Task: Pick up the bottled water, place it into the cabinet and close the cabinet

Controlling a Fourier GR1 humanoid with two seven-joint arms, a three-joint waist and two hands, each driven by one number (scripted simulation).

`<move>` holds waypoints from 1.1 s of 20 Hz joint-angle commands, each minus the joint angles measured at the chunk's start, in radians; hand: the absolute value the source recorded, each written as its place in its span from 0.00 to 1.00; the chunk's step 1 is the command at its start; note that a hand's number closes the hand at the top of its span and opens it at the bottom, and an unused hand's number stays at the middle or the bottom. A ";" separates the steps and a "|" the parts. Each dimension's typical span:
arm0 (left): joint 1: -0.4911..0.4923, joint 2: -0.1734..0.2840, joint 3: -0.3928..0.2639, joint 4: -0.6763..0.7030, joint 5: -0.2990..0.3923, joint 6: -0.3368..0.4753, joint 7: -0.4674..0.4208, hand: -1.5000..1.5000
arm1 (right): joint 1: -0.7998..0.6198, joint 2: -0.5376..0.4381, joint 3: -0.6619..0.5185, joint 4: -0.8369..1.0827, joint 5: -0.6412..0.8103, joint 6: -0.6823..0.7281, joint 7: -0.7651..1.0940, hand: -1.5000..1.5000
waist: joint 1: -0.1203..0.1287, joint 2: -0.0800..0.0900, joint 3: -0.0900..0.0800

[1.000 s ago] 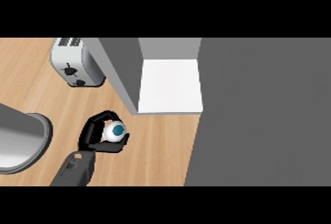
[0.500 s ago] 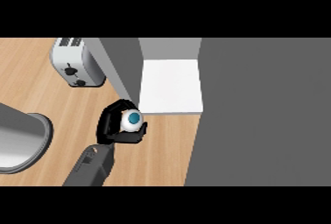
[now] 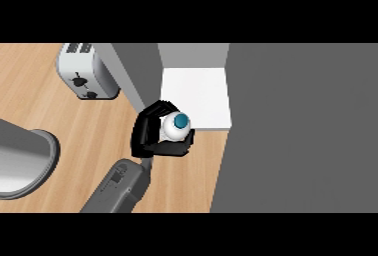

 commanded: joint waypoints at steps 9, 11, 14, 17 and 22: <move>-0.280 -0.002 -0.025 0.138 0.044 0.182 0.155 1.00 | 0.077 -0.060 -0.016 -0.132 0.034 0.012 0.010 0.00 | -0.007 0.004 0.000; -0.336 -0.002 -0.117 0.189 0.135 0.315 0.139 1.00 | 0.083 -0.046 0.041 -0.097 0.052 0.004 -0.030 0.00 | -0.030 0.006 0.000; -0.361 -0.002 -0.098 0.265 0.199 0.298 0.106 1.00 | 0.063 -0.058 -0.005 -0.114 0.034 0.002 0.011 0.00 | -0.022 0.008 -0.001; -0.421 -0.002 -0.067 0.288 0.199 0.289 0.170 1.00 | 0.081 -0.070 -0.045 -0.112 -0.010 0.016 -0.018 0.00 | -0.012 0.006 0.000; -0.425 -0.002 -0.103 0.449 0.301 0.339 0.013 1.00 | 0.091 -0.082 -0.055 -0.116 -0.039 0.023 -0.034 0.00 | -0.034 0.011 0.000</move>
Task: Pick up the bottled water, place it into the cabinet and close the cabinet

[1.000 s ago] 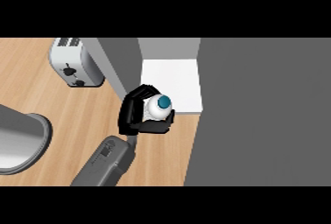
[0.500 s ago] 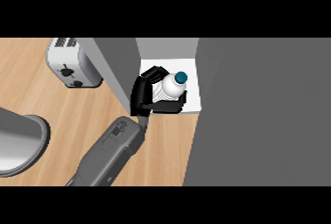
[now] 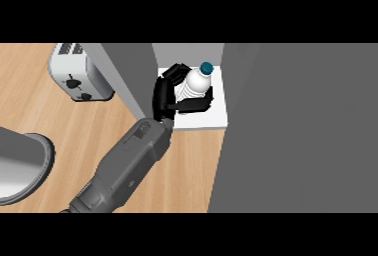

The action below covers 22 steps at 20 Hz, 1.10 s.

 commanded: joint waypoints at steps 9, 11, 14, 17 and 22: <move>-0.170 0.000 0.017 0.313 0.018 0.102 -0.093 1.00 | 0.143 -0.062 -0.054 -0.093 -0.078 0.056 -0.089 0.00 | -0.017 0.003 0.001; -0.188 0.000 0.049 0.373 0.027 0.096 -0.150 1.00 | 0.085 -0.037 -0.052 -0.077 -0.066 0.049 -0.076 0.00 | -0.021 0.009 0.000; -0.234 0.000 0.092 0.451 0.024 0.060 -0.159 1.00 | 0.138 -0.059 0.002 -0.111 -0.015 0.054 -0.111 0.00 | -0.038 0.010 0.000; -0.241 0.000 0.090 0.510 -0.010 0.071 -0.217 1.00 | 0.139 -0.067 -0.046 -0.059 -0.079 0.075 -0.146 0.00 | -0.027 0.013 0.001; -0.307 0.000 0.095 0.578 -0.017 0.059 -0.175 0.00 | 0.125 -0.045 -0.005 -0.070 -0.036 0.060 -0.115 0.00 | -0.037 0.017 -0.001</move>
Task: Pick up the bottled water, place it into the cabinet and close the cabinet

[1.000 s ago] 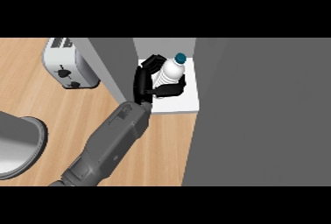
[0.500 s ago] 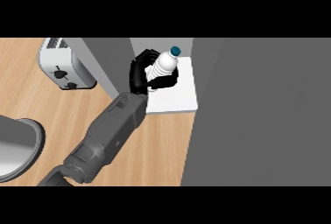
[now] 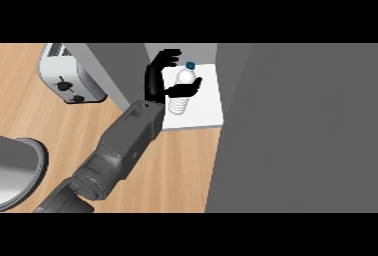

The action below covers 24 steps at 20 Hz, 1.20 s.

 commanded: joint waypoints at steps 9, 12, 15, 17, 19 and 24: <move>-0.052 -0.001 0.060 0.071 0.022 -0.046 -0.033 0.00 | 0.004 0.001 0.023 -0.066 -0.001 0.016 0.037 0.00 | -0.013 0.005 -0.001; -0.037 -0.001 0.077 0.059 0.029 -0.093 -0.074 0.00 | -0.004 0.003 -0.023 -0.061 -0.039 0.019 0.014 0.00 | -0.005 0.005 0.000; -0.050 0.000 0.064 0.098 0.001 -0.103 -0.083 0.00 | -0.004 0.007 0.000 -0.070 -0.015 0.015 0.029 0.00 | -0.004 0.006 -0.001; -0.097 0.020 0.053 0.105 -0.013 -0.122 -0.039 0.00 | 0.033 -0.017 -0.023 -0.116 -0.052 0.026 0.044 0.00 | -0.014 0.006 0.000; -0.095 -0.001 0.073 0.078 0.004 -0.139 -0.073 0.00 | 0.036 -0.021 -0.061 -0.040 -0.078 0.053 -0.034 0.00 | -0.015 0.008 0.001; -0.066 -0.001 0.079 -0.008 0.028 -0.354 -0.082 0.00 | 0.035 0.002 -0.006 -0.040 -0.019 0.030 -0.013 0.00 | 0.007 -0.006 0.000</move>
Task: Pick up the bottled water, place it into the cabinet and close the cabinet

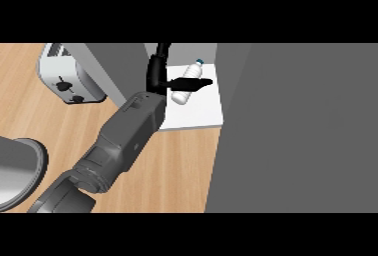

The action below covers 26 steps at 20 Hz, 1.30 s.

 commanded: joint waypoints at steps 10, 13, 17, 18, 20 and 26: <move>0.145 -0.002 -0.072 -0.276 0.103 -0.204 0.050 0.00 | 0.007 -0.022 -0.060 -0.102 -0.013 0.000 0.095 0.00 | 0.043 -0.023 0.001; 0.160 -0.002 -0.084 -0.367 0.099 -0.178 0.112 0.00 | 0.025 0.001 0.009 -0.085 0.069 -0.024 0.060 0.00 | 0.063 -0.026 0.001; 0.328 -0.002 -0.149 -0.558 0.088 -0.149 0.129 1.00 | 0.061 -0.012 0.006 -0.062 0.043 -0.004 0.004 0.00 | 0.077 -0.030 0.002; 0.327 0.001 -0.144 -0.609 0.073 -0.144 0.178 1.00 | 0.028 -0.025 -0.014 -0.129 0.039 -0.018 0.110 0.00 | 0.087 -0.031 0.001; 0.427 0.035 -0.165 -0.672 0.065 -0.160 0.167 1.00 | 0.089 -0.059 0.025 -0.173 0.080 -0.009 0.090 0.00 | 0.082 -0.035 0.001; 0.653 0.096 -0.252 -0.937 0.038 -0.121 0.231 1.00 | -0.042 -0.138 0.019 -0.096 0.094 0.050 0.159 1.00 | 0.108 -0.036 0.000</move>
